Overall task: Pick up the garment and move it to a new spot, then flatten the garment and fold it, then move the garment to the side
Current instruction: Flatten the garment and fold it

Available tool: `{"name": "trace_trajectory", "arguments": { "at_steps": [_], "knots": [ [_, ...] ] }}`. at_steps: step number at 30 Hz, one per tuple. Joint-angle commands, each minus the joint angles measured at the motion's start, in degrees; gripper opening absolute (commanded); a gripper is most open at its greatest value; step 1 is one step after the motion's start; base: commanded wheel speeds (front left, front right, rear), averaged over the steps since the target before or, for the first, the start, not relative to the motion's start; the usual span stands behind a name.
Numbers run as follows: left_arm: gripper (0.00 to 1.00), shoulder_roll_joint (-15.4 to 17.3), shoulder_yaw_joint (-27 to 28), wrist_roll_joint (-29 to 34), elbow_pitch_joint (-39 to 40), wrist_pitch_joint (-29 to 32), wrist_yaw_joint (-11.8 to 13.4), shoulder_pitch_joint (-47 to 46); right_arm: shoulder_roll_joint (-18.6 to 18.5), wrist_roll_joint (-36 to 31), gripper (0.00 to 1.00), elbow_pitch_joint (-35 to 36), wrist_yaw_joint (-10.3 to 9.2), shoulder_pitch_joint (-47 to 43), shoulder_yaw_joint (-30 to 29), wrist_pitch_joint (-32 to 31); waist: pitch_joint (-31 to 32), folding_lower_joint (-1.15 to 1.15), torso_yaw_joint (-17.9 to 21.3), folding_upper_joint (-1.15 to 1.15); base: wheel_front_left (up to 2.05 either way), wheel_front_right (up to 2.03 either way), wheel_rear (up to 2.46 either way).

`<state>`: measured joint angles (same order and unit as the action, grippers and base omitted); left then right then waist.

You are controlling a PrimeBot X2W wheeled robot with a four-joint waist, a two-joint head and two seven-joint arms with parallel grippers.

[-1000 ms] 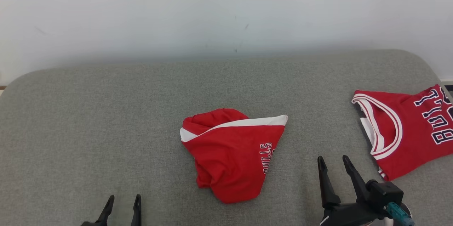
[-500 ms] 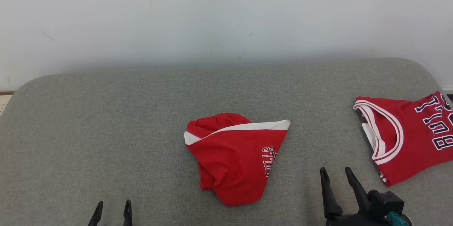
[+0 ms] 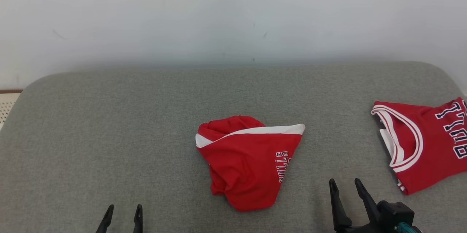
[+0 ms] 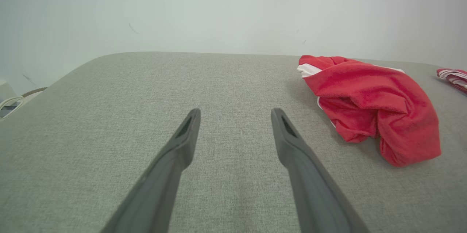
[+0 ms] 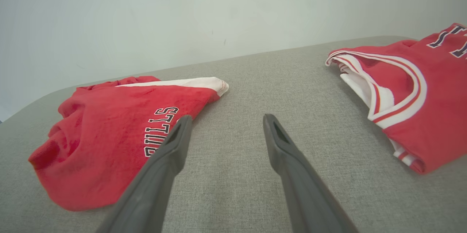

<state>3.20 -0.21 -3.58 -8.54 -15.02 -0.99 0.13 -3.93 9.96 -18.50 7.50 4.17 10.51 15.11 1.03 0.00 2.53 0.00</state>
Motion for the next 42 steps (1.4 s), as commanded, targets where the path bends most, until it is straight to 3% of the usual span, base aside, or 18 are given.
{"name": "trace_trajectory", "arguments": {
  "at_steps": [1,9,15,34,35,36,37,38,42],
  "knots": [
    [1.00,-0.09,-0.21,0.44,0.45,-0.18,-0.27,0.00,-0.44,-0.12,1.00,-0.33,-0.03,0.67,0.28,0.03,-0.57,0.00,-0.75,0.00,0.00,0.00,0.00],
    [1.00,-0.24,-2.19,0.37,0.69,-0.18,-0.89,-1.66,-2.56,1.10,1.00,-3.63,-0.03,6.67,0.63,0.03,-3.46,0.00,-5.06,0.00,0.00,0.00,0.00],
    [1.00,-0.28,-3.19,-0.38,0.62,-0.18,-1.04,-3.05,-2.94,7.06,1.00,-8.80,-0.02,13.93,-3.08,0.02,-7.36,0.00,-8.89,0.00,0.00,0.00,0.00],
    [1.00,-0.30,-6.57,-2.79,0.85,-0.18,-0.11,-8.12,-6.58,8.81,1.00,-27.32,-0.02,27.96,-4.91,0.02,-14.87,0.00,-16.60,0.00,0.00,0.00,0.00],
    [1.00,-0.31,-6.59,-2.80,0.83,-0.18,-0.13,-8.17,-6.43,8.85,0.88,-28.91,-0.02,28.32,-5.06,0.00,-14.94,0.00,-16.71,0.00,0.00,0.00,0.00],
    [1.00,-0.30,-6.55,-2.81,0.83,-0.18,-0.13,-8.22,-6.35,8.70,0.49,-30.52,-0.02,28.76,-5.24,-0.07,-14.99,0.00,-16.79,0.00,0.00,0.00,0.00],
    [1.00,-0.30,-6.46,-2.74,0.83,-0.18,-0.12,-8.29,-6.24,8.50,0.20,-31.94,-0.02,28.93,-5.41,-0.08,-15.01,0.00,-16.85,0.00,0.00,0.00,0.00],
    [1.00,-0.30,-6.41,-2.68,0.81,-0.18,-0.09,-8.36,-5.90,8.70,0.00,-33.13,-0.01,29.17,-5.68,-0.09,-14.99,0.00,-16.88,0.00,0.00,0.00,0.00],
    [1.00,-0.30,-6.40,-2.99,0.92,-0.18,0.04,-8.62,-5.52,8.32,0.00,-31.60,-0.01,30.48,-5.51,-0.05,-14.89,0.00,-16.55,0.00,0.00,0.00,0.00]
  ]
}}
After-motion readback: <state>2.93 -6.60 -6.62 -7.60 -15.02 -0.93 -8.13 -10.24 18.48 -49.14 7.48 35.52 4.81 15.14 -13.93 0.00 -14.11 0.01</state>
